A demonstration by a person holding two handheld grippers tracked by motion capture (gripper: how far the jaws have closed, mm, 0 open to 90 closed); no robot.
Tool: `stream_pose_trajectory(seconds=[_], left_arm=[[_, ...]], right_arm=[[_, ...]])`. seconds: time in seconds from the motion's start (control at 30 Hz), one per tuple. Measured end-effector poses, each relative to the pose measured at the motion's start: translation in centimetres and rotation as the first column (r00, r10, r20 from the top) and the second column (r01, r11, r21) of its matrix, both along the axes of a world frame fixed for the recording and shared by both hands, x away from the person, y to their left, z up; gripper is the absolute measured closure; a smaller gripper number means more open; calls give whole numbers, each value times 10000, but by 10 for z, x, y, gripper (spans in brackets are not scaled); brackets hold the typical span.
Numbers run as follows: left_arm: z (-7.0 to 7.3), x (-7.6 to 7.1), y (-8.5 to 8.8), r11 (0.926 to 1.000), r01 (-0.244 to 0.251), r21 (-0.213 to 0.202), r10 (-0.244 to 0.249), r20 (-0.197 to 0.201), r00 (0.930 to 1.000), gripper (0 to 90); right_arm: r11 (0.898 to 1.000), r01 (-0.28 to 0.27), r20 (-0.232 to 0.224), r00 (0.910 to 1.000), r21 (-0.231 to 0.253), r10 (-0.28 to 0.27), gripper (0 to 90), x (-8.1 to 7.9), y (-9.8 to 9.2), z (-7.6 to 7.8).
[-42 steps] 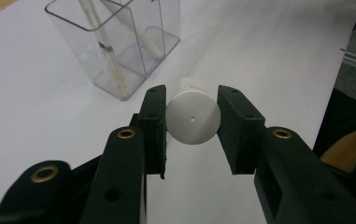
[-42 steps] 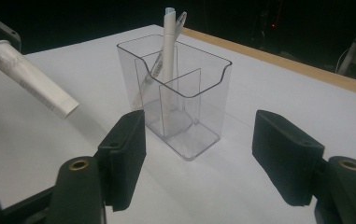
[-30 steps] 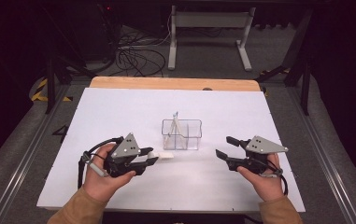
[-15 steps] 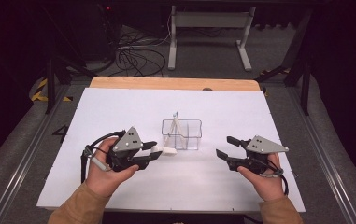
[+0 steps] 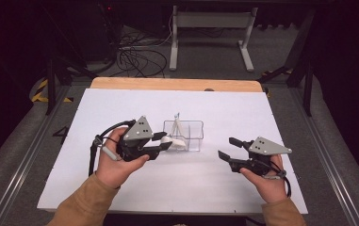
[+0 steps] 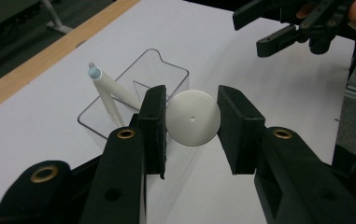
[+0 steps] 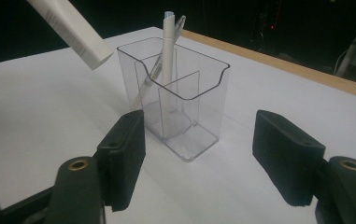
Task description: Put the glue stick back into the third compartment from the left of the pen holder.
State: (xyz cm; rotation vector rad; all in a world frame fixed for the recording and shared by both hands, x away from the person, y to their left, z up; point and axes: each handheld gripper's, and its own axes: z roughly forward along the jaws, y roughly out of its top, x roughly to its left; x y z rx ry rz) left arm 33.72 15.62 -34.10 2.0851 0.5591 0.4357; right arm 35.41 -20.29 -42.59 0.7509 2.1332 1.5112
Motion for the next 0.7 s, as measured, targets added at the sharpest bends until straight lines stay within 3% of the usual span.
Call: stream_pose_trajectory(seconds=[0.1,0.7], left_arm=[[2,5,-5,9999,52,-151,-52,-40,10000,647],[10,29,-36,9998,167,-131,-165,115,9998,646]], right_arm=[[10000,0,-10,10000,19,0,355,0,1,0],[10000,-16,0,10000,17,16,355,0,-1,0]])
